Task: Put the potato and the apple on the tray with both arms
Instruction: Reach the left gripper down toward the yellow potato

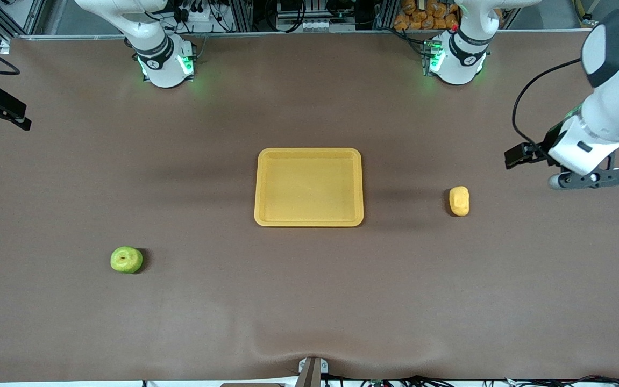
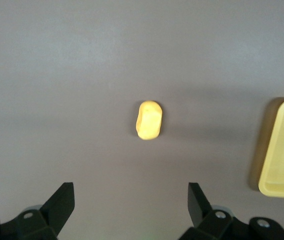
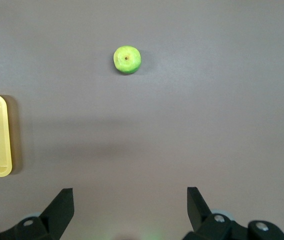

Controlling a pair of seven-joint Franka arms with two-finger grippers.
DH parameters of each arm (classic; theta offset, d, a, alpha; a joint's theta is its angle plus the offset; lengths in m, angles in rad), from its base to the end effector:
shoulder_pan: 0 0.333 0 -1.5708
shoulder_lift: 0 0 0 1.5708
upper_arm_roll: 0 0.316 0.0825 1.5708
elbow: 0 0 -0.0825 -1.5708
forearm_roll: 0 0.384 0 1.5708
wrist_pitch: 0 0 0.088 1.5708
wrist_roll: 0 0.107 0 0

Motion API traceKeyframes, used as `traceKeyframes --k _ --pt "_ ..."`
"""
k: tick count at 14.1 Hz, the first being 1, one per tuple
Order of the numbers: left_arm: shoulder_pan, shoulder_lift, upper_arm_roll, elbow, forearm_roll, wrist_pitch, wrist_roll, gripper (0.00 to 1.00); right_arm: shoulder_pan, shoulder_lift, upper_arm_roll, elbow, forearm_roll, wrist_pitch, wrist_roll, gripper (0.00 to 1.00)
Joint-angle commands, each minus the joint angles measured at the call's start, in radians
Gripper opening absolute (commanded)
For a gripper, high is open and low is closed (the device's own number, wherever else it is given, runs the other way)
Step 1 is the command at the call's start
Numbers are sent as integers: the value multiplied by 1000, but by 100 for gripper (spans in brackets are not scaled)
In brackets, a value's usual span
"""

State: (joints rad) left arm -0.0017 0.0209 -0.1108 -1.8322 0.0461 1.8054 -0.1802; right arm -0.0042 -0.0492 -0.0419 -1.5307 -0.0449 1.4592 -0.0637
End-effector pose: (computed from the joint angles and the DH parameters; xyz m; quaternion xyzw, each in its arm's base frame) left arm 0.5606 -0.0590 0.5085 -0.9991 -0.0279 0.0204 0.0244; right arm 0.5267 -0.0302 0.6602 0.9997 0.0066 -0.0123 0.0207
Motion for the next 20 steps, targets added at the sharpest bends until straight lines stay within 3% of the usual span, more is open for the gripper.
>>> traceKeyframes --k 1,8,20 --pt "5 -36 -1 -113 0 110 1 100 -16 12 11 24 -15 -14 -7 100" --pt "11 11 -1 -294 0 386 -2 100 -20 94 8 66 -16 -19 -19 100" --pt "11 192 -1 -337 0 557 -4 100 -72 207 30 119 -15 -20 -18 100"
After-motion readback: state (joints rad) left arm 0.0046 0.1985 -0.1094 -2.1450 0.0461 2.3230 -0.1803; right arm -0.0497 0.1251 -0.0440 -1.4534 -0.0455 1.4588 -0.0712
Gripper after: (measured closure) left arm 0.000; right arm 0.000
